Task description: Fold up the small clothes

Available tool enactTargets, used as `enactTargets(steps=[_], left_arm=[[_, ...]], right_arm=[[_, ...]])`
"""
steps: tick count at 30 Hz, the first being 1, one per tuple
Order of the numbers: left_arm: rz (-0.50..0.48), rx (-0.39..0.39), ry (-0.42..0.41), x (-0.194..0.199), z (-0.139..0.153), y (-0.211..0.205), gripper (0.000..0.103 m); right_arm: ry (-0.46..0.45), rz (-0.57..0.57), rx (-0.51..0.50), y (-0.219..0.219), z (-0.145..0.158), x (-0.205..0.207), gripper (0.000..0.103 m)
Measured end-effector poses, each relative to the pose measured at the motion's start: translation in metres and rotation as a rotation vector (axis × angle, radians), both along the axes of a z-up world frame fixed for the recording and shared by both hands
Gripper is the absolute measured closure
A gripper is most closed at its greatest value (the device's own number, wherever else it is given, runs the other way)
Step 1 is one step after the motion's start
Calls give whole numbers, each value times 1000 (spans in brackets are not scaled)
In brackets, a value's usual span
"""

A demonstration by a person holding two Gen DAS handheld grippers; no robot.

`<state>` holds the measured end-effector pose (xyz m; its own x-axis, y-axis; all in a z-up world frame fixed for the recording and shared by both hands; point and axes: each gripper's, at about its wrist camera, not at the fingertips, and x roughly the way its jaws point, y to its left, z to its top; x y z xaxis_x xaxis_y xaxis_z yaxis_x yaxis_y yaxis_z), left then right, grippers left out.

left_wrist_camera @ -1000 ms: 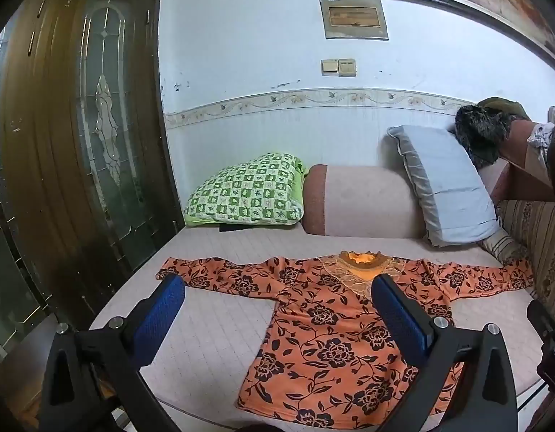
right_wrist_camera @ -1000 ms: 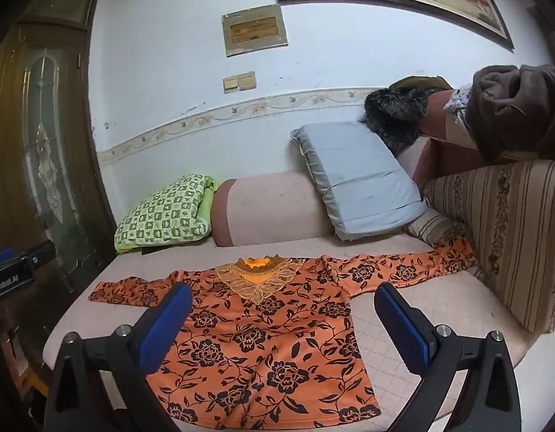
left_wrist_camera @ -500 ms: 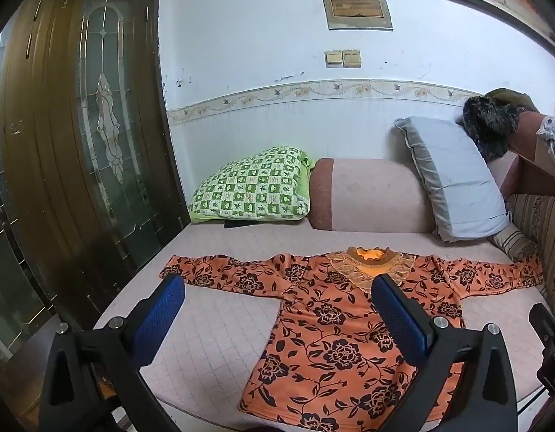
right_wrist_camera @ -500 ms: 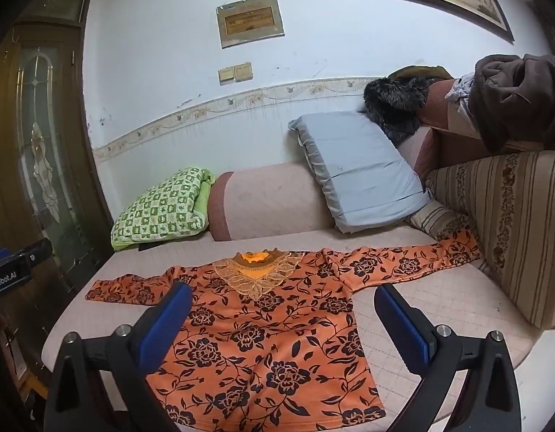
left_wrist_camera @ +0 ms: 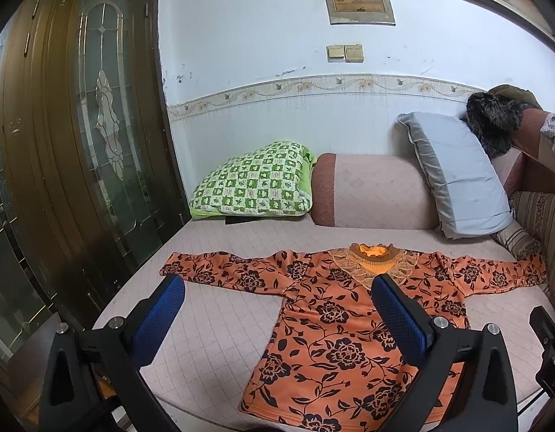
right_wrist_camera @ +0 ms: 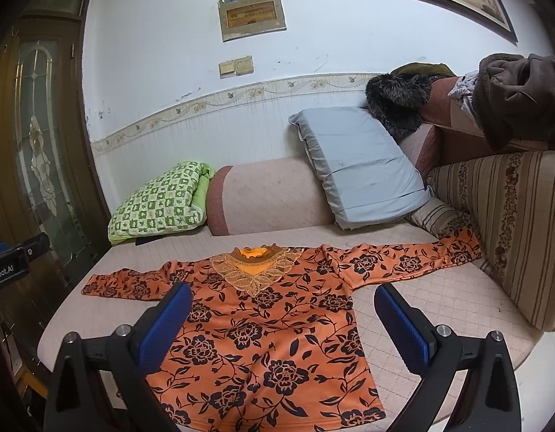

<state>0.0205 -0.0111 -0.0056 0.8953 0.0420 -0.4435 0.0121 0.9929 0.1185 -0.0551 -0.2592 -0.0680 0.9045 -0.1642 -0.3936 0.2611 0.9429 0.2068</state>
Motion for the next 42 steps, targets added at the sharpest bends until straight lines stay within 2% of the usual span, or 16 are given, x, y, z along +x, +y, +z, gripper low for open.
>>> enactTargets(steps=[18, 42], left_arm=[[5, -3, 8, 4, -5, 4, 0], [0, 22, 43, 30, -18, -22, 0]], right_arm=[[2, -10, 4, -3, -4, 1, 1], [40, -32, 40, -26, -18, 20, 1]])
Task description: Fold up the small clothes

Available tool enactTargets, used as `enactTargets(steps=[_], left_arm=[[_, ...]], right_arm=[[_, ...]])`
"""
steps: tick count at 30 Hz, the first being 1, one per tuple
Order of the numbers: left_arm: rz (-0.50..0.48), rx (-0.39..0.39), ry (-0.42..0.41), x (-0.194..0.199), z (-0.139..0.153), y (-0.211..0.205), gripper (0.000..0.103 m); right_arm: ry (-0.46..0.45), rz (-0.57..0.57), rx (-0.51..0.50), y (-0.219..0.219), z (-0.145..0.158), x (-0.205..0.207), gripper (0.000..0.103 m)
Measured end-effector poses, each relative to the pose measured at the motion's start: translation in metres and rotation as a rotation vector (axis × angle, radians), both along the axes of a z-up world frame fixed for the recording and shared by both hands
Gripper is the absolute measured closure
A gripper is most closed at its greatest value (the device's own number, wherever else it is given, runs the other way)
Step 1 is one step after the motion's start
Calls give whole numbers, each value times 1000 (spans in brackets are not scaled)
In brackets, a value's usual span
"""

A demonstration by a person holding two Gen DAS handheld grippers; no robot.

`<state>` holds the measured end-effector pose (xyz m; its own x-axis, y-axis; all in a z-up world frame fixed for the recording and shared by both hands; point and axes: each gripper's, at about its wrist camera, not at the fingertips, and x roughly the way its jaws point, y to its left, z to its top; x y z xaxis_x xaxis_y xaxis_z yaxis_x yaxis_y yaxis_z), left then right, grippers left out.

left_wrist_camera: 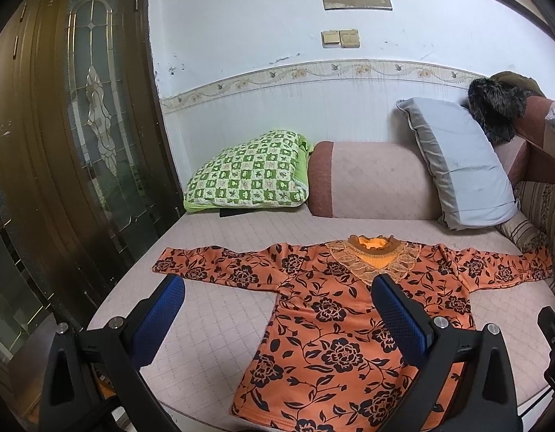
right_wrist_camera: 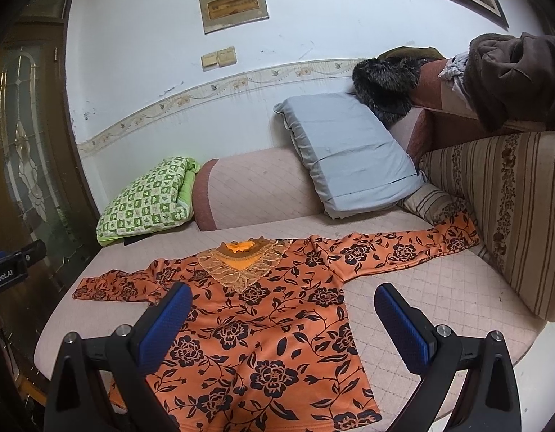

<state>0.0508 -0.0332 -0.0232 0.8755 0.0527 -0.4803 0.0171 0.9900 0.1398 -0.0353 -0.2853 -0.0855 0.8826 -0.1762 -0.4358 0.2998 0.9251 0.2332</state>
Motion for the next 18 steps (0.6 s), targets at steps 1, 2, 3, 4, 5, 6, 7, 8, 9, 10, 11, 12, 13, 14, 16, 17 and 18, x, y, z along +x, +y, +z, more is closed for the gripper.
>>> enactTargets(steps=[1, 2, 3, 4, 5, 6, 7, 8, 9, 10, 11, 12, 13, 14, 16, 17, 18], left_arm=[[-2, 4, 1, 3, -1, -3, 0], [-4, 7, 3, 6, -2, -4, 0], [-7, 9, 7, 9, -3, -6, 0], [-9, 11, 12, 13, -6, -10, 0], [-12, 11, 16, 16, -7, -12, 0], [-16, 13, 21, 20, -9, -15, 0], [-20, 18, 26, 25, -12, -19, 0], [-23, 22, 32, 29, -14, -22, 0], [-26, 23, 38, 34, -16, -25, 0], [-30, 22, 45, 39, -18, -28, 0], [-33, 21, 51, 44, -20, -31, 0], [-35, 21, 55, 48, -22, -34, 0], [-37, 21, 58, 53, -24, -37, 0], [-39, 21, 61, 57, -26, -40, 0], [-43, 16, 68, 65, -30, -46, 0], [-47, 13, 74, 70, -33, -49, 0], [-51, 6, 83, 77, -38, -54, 0]], right_arm=[[2, -1, 1, -2, -1, 2, 1], [5, -4, 3, -4, -2, 4, 1], [7, -9, 7, -7, -3, 6, 1], [10, -14, 9, -9, -6, 8, 1], [14, -20, 12, -12, -8, 10, 1], [19, -27, 16, -16, -10, 13, 1], [22, -33, 19, -19, -12, 16, 1], [26, -39, 23, -23, -14, 19, 1], [31, -45, 27, -27, -16, 23, 1], [35, -51, 31, -31, -19, 27, 1], [40, -57, 35, -35, -21, 31, 1], [46, -62, 39, -39, -23, 36, 1], [51, -65, 41, -41, -25, 39, 1], [57, -67, 42, -45, -27, 44, 1], [65, -71, 47, -52, -31, 52, 1], [69, -70, 58, -57, -34, 55, 1], [74, -70, 71, -64, -37, 59, 1]])
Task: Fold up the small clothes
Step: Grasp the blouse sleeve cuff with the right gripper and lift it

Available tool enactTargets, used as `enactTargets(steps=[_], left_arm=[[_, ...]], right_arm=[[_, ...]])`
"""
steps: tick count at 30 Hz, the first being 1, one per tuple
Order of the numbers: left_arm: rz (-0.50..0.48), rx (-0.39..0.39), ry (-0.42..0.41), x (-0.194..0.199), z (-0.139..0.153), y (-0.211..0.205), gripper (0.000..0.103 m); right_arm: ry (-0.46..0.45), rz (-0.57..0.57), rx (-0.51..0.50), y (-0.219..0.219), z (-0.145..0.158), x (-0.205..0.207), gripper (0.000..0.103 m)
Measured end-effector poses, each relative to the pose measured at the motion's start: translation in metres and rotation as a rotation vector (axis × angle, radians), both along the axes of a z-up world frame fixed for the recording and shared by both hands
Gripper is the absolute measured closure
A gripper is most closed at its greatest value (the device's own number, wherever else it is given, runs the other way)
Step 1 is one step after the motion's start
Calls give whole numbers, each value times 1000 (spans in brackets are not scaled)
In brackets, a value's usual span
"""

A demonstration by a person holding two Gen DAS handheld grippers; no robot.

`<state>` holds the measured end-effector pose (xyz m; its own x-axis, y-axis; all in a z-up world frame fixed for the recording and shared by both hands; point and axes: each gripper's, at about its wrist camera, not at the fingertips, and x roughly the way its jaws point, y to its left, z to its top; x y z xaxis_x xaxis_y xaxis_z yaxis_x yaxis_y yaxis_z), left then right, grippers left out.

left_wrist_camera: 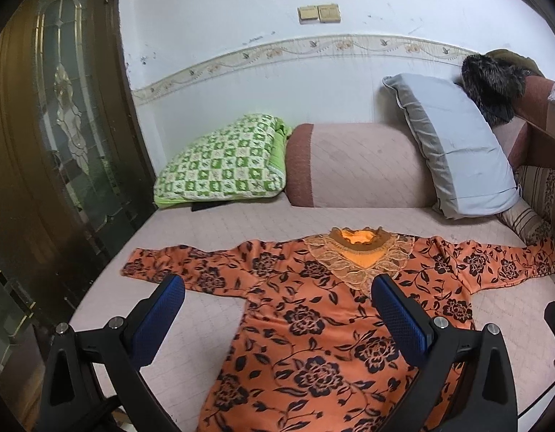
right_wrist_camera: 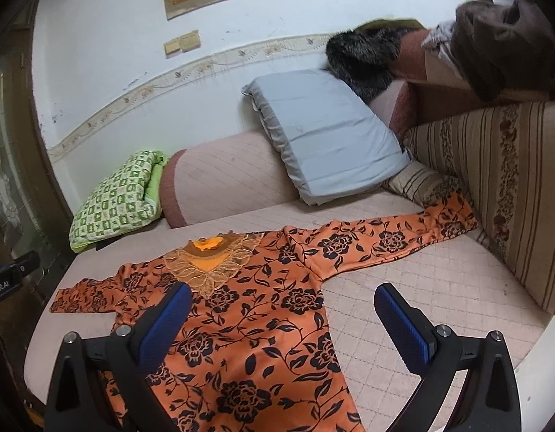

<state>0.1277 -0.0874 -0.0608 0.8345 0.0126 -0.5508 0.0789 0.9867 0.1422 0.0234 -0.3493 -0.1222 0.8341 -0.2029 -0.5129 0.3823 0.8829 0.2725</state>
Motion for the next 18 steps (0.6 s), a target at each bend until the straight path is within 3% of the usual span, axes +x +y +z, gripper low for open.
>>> enactTargets(steps=[3, 7, 11, 15, 18], left_arm=[[-21, -13, 40, 21, -20, -17, 0], [-48, -42, 143, 60, -66, -48, 0], [-60, -83, 252, 95, -115, -78, 0], [-39, -84, 271, 116, -146, -86, 0], [1, -55, 276, 132, -163, -78, 0]], right_arm=[[9, -32, 48, -28, -11, 5, 1], [22, -119, 142, -99, -41, 6, 1], [2, -215, 347, -192, -90, 2, 2], [-33, -305, 556, -278, -139, 8, 17], [-47, -389, 627, -328, -164, 23, 31]])
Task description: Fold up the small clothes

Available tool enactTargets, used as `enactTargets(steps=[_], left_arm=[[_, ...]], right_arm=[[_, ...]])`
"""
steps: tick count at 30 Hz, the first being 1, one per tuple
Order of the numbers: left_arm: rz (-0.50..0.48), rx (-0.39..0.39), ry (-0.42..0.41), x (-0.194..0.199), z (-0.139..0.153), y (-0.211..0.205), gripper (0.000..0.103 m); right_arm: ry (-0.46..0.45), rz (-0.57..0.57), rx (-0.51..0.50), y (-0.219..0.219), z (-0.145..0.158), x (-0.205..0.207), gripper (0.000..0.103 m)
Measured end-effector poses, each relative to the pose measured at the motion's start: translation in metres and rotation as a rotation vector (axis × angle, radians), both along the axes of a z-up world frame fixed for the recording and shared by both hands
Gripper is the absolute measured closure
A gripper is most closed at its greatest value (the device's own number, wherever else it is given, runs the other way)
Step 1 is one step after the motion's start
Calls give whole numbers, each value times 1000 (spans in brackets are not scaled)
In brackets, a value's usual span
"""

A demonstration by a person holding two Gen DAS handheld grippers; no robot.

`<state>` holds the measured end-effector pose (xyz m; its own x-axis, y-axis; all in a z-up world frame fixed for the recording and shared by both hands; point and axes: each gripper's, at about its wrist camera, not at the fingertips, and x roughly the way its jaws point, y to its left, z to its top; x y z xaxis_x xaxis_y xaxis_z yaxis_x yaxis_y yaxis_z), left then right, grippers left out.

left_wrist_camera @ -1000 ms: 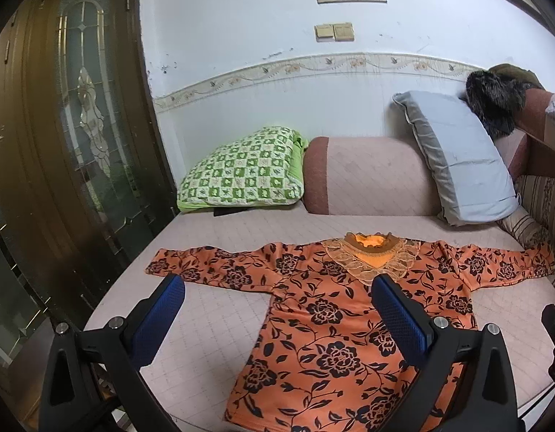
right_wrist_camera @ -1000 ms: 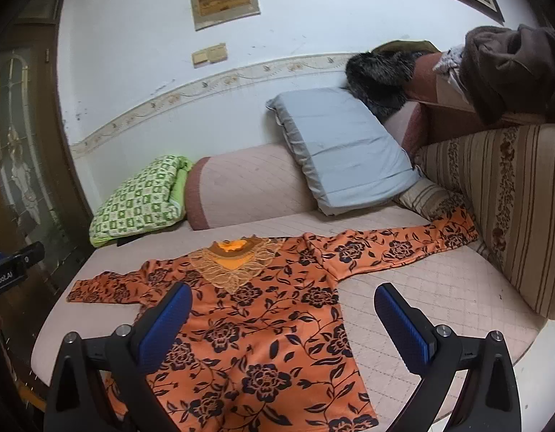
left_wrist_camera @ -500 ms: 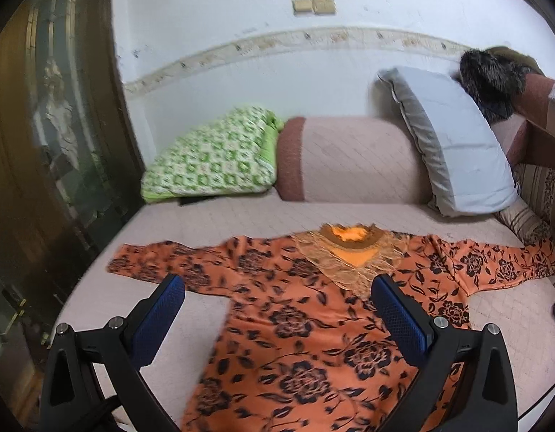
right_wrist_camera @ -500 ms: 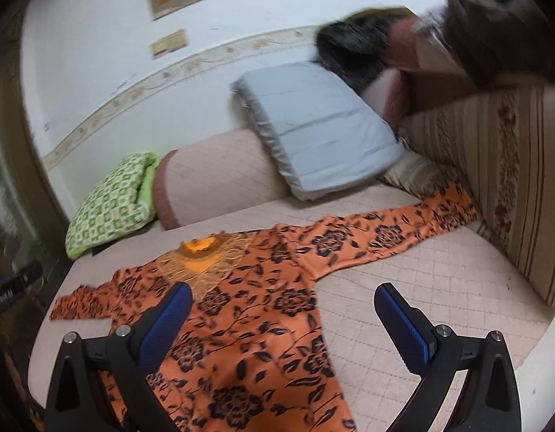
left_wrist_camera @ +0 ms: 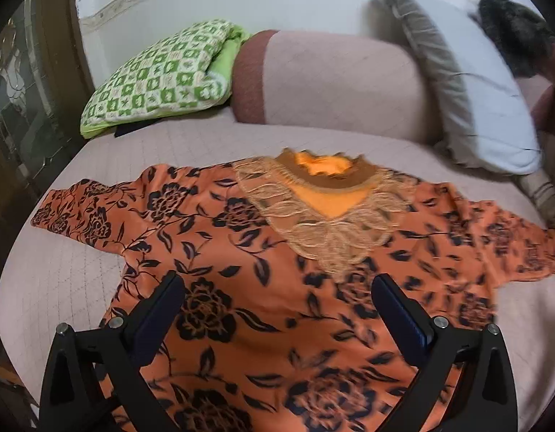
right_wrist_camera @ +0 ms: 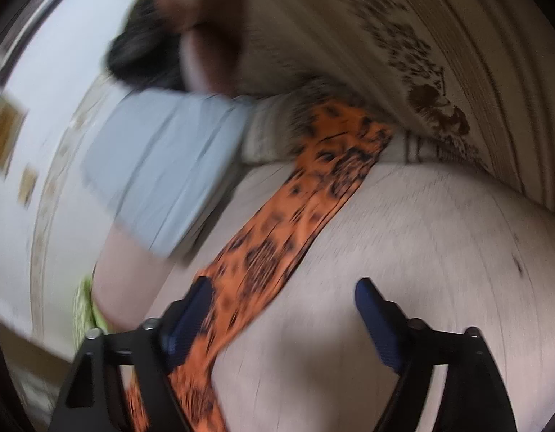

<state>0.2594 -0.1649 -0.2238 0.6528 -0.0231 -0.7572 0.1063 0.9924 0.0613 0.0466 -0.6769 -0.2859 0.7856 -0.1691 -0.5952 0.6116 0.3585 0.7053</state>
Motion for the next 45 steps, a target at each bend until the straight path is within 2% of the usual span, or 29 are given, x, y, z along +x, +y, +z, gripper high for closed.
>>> enactTargets(steps=[4, 6, 11, 14, 15, 16, 18, 21, 23, 25, 28, 31, 37, 41, 45], left_arm=[[66, 46, -17, 19, -13, 18, 0], [94, 71, -24, 29, -18, 27, 0], [131, 104, -41, 46, -27, 36, 0], [124, 132, -41, 50, -34, 33, 0], [120, 139, -37, 51, -37, 31, 0], [116, 144, -31, 53, -39, 30, 0], [115, 152, -19, 55, -43, 29, 0], [120, 143, -22, 55, -40, 32, 0], [131, 124, -33, 55, -34, 38, 0], [145, 104, -39, 55, -28, 45, 0], [171, 59, -41, 56, -17, 59, 0], [211, 29, -57, 57, -5, 79, 0], [332, -39, -53, 66, 13, 145, 0], [423, -74, -54, 71, 16, 193, 0], [517, -119, -29, 75, 12, 242, 0]], right_arm=[[-26, -117, 98, -53, -34, 23, 41], [-2, -178, 116, -69, -47, 31, 41], [70, -334, 109, -105, -71, 40, 43], [50, -379, 83, -120, -74, 46, 43], [54, -376, 68, -124, -74, 51, 50], [64, -370, 58, -127, -74, 56, 64], [113, -353, 52, -133, -77, 67, 77], [117, -346, 33, -128, -73, 72, 97], [92, -337, -20, -117, -59, 72, 98], [59, -300, -83, -100, -37, 74, 98], [-35, -216, -78, -73, -7, 83, 98], [-101, -85, -87, -30, 33, 113, 98], [-193, 202, -80, 102, 89, 196, 98], [-217, 392, -56, 207, 99, 253, 98], [-195, 534, 5, 314, 81, 299, 98]])
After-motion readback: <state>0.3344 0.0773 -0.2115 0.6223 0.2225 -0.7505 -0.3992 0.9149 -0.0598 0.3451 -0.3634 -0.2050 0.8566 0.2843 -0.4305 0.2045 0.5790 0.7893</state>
